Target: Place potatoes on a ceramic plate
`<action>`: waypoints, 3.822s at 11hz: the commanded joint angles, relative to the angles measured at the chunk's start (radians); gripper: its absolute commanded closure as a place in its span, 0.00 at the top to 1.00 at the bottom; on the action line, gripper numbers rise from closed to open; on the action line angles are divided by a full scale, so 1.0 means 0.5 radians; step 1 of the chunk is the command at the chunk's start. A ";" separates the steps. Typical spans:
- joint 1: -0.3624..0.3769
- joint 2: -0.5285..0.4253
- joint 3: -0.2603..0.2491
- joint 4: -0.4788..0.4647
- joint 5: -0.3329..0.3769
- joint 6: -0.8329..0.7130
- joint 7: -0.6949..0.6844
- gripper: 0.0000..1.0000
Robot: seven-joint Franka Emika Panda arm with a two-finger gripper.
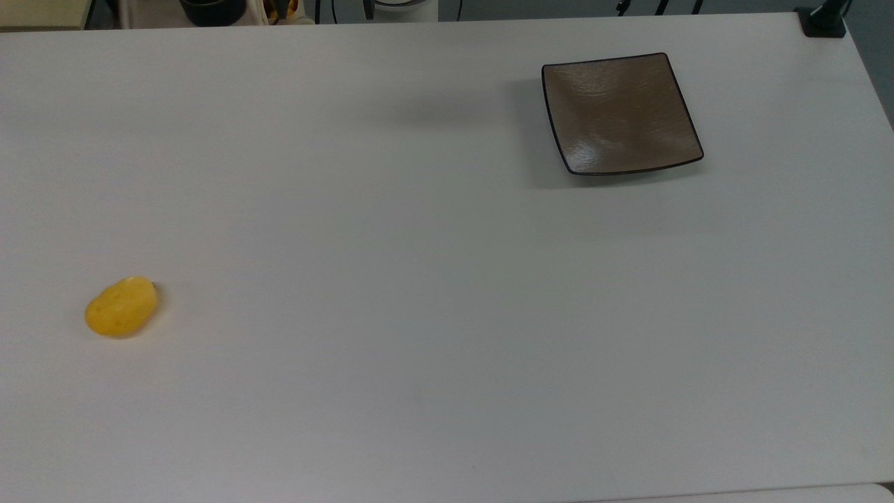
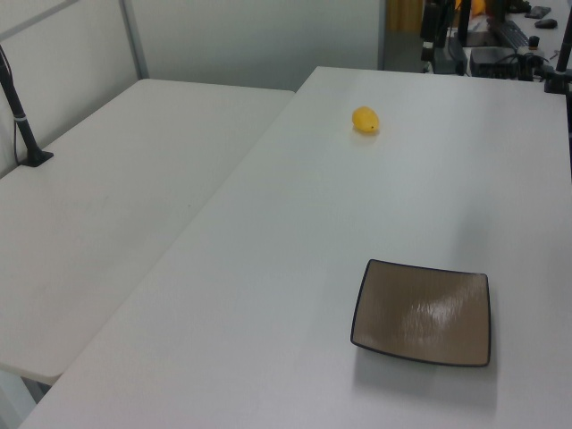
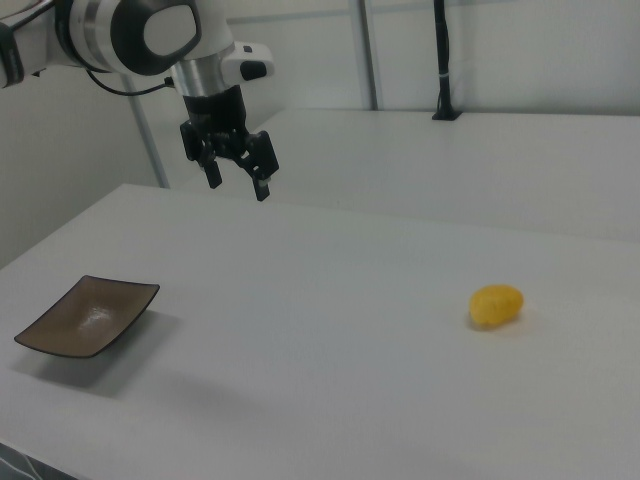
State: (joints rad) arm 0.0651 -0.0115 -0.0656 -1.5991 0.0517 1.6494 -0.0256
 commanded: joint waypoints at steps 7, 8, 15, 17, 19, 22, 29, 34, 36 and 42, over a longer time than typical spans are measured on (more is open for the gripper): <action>-0.057 -0.026 -0.016 -0.075 -0.024 -0.071 -0.001 1.00; -0.057 -0.005 -0.028 -0.060 -0.024 -0.032 0.041 1.00; -0.148 0.403 -0.163 0.338 -0.030 0.388 0.758 1.00; -0.204 0.550 -0.176 0.422 -0.030 0.605 0.977 1.00; -0.247 0.679 -0.197 0.422 -0.069 0.866 1.136 1.00; -0.345 0.900 -0.216 0.449 -0.125 1.183 1.275 1.00; -0.477 1.369 -0.234 0.468 -0.235 1.695 1.303 1.00; -0.480 1.572 -0.231 0.544 -0.266 1.834 1.303 1.00; -0.480 1.603 -0.231 0.544 -0.266 1.895 1.303 1.00; -0.486 1.603 -0.225 0.520 -0.389 1.901 1.284 0.56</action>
State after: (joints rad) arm -0.1813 0.7829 -0.1707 -1.3465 -0.1115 2.5842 0.5982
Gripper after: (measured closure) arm 0.079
